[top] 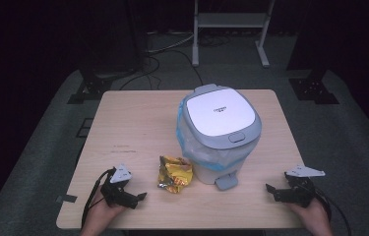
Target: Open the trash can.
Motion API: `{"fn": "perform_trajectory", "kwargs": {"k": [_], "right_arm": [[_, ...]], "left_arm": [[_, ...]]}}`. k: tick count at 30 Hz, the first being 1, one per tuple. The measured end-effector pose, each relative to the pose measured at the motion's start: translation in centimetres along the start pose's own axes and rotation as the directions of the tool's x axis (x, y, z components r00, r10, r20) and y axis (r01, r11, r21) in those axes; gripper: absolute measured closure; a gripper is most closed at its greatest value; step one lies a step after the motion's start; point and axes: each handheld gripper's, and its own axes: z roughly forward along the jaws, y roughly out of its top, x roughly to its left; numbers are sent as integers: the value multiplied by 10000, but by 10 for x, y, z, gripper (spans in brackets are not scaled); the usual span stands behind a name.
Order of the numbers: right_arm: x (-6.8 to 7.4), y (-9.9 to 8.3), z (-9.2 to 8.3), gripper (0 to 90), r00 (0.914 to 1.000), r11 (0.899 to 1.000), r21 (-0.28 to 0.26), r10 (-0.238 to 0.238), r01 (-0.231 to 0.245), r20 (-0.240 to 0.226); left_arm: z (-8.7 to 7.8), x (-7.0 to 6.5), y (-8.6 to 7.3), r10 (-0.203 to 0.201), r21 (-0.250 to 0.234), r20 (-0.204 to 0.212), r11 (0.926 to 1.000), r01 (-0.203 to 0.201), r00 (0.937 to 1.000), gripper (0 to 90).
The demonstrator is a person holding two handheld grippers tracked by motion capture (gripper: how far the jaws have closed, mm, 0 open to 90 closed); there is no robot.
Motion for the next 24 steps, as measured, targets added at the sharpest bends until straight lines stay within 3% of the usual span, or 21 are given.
{"fn": "perform_trajectory", "kwargs": {"k": [10, 18, 24], "right_arm": [[2, 3, -6, 139, 9995, 9990, 428, -116, 128, -279], [3, 14, -13, 139, 9990, 9992, 228, -328, 335, -311], [3, 22, -17, 138, 9989, 9997, -5, -239, 239, -406]], "left_arm": [[0, -1, 0, -28, 16, -26, 10000, 28, 10000, 0], [0, -1, 0, -29, 13, -28, 10000, 29, 10000, 0], [0, -1, 0, -27, 12, -27, 10000, 27, 10000, 0]]}}
